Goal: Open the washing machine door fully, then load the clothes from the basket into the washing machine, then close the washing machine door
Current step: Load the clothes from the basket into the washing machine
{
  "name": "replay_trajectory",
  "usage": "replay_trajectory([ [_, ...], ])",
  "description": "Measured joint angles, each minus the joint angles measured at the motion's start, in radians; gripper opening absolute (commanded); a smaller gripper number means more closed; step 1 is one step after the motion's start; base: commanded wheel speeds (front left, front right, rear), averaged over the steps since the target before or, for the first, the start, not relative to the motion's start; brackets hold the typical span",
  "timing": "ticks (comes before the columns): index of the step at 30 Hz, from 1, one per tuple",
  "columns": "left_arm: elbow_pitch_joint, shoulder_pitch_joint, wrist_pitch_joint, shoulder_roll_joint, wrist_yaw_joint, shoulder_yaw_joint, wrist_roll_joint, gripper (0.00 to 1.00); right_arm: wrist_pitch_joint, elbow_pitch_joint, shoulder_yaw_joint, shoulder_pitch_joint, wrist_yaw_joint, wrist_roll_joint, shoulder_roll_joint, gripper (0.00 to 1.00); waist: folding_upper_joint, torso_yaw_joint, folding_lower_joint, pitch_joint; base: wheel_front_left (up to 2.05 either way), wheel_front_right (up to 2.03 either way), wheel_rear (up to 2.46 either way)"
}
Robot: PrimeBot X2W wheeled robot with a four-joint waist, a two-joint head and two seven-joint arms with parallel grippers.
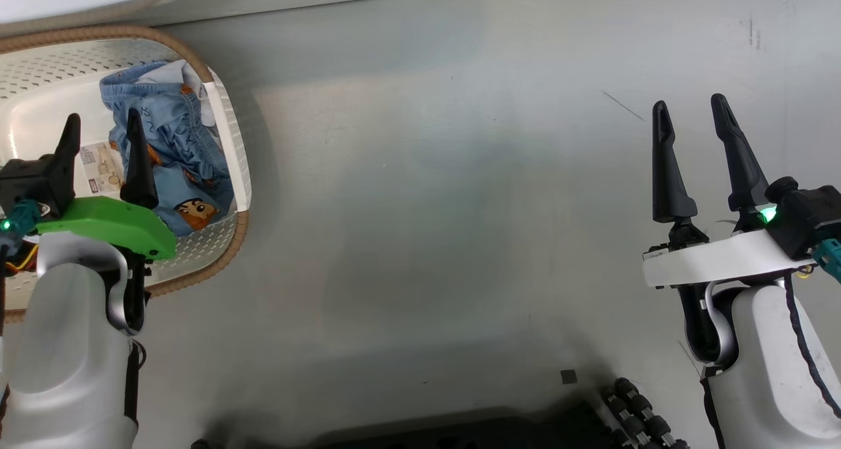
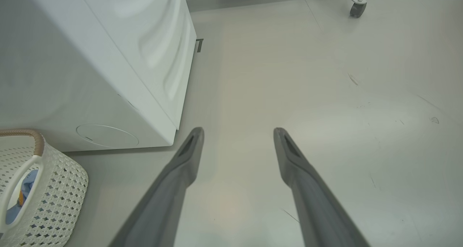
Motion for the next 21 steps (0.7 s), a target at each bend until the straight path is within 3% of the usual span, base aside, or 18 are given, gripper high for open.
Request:
replay_trajectory([
  [21,0.226,-0.125,0.152,0.063,0.001,-0.004,0.008,1.0,0.0,0.003,0.006,-0.017,0.0,0.021,0.005,1.0,0.0,-0.041,-0.0001,0.091,0.0,0.0,0.0],
])
